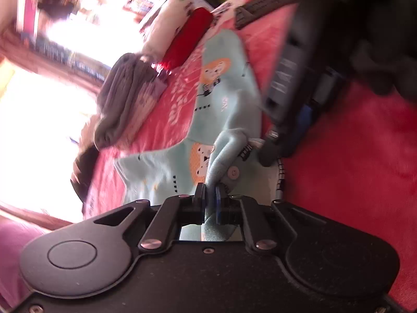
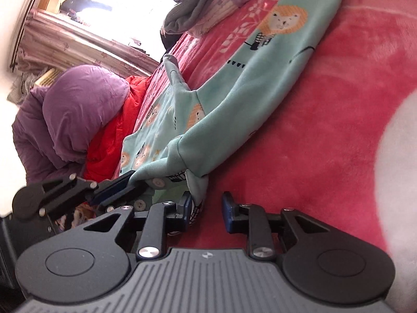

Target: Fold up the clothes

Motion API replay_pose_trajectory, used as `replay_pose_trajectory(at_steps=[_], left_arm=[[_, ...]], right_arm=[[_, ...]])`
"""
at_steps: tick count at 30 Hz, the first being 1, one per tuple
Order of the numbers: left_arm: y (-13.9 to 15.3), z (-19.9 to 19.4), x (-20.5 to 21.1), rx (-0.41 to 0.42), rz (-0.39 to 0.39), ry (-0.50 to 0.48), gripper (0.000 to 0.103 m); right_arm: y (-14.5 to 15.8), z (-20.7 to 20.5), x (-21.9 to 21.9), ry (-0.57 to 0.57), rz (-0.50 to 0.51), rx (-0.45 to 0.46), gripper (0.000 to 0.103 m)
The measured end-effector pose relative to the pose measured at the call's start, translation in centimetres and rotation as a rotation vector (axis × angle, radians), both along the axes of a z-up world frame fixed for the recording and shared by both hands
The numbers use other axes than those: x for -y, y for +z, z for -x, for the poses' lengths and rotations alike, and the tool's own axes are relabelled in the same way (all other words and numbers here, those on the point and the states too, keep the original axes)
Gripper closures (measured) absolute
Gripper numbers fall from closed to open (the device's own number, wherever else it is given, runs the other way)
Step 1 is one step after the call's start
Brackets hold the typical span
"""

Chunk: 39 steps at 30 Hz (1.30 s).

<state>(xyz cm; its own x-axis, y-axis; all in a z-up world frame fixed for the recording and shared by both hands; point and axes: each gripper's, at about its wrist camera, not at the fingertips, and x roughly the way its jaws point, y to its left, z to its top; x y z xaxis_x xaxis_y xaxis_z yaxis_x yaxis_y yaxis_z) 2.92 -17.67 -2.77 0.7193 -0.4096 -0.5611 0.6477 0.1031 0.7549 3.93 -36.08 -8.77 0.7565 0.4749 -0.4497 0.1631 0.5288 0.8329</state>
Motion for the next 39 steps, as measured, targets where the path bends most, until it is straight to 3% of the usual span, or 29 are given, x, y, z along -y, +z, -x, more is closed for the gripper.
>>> replay_pose_trajectory(at_steps=[4, 5, 7, 11, 12, 13, 16, 17, 21, 24, 28, 30, 33, 34, 39], left_arm=[[-3.0, 1.5, -0.7, 0.021, -0.069, -0.046, 0.097], [-3.4, 1.7, -0.8, 0.008, -0.062, -0.042, 0.097], [-3.2, 1.7, -1.0, -0.042, -0.002, -0.015, 0.097], [-3.2, 1.5, -1.0, -0.069, 0.047, 0.022, 0.097], [-2.9, 1.3, -1.2, -0.092, 0.078, 0.043, 0.097], [-2.6, 1.2, -1.5, -0.116, 0.113, 0.067, 0.094], [-2.3, 0.8, -2.9, -0.167, 0.186, 0.133, 0.075], [-2.4, 0.7, -3.2, -0.173, 0.197, 0.151, 0.074], [-2.7, 0.1, -3.7, -0.189, 0.24, 0.198, 0.074], [-2.2, -0.5, -3.4, -0.208, 0.276, 0.216, 0.074], [-1.7, -1.6, -3.2, -0.239, 0.276, 0.248, 0.092], [-1.7, -1.8, -3.0, -0.18, 0.256, 0.243, 0.097], [-2.3, -0.8, -2.5, 0.009, 0.219, 0.194, 0.098], [-2.9, -0.6, -2.3, 0.038, 0.192, 0.18, 0.098], [-6.0, 0.2, -1.9, 0.026, 0.061, 0.12, 0.098]], right_arm=[[-0.6, 0.6, 1.1, -0.045, -0.137, 0.015, 0.074], [-0.6, 0.8, 1.3, -0.051, -0.154, 0.022, 0.069], [-0.4, 1.1, 1.4, -0.064, -0.152, 0.03, 0.049], [-0.2, 0.7, 1.1, -0.063, -0.102, 0.039, 0.049], [-0.1, 0.3, 0.6, -0.047, -0.059, 0.035, 0.056], [0.0, -0.1, 0.1, -0.032, -0.016, 0.032, 0.068], [0.1, -0.4, -0.5, -0.025, 0.053, 0.024, 0.077], [0.0, -0.2, -0.3, -0.033, 0.046, 0.018, 0.077], [-0.5, 0.2, 0.5, -0.051, -0.022, 0.006, 0.077], [-0.7, 0.2, 0.5, -0.054, -0.07, 0.014, 0.069], [-0.2, 0.0, -0.3, -0.013, -0.003, 0.027, 0.068], [0.1, -0.1, -0.6, 0.004, 0.039, 0.028, 0.074], [0.1, -0.1, -0.5, 0.002, 0.036, 0.033, 0.079], [0.1, -0.1, -0.5, 0.002, 0.036, 0.035, 0.079], [-0.4, -0.2, -0.5, -0.001, 0.042, 0.012, 0.081]])
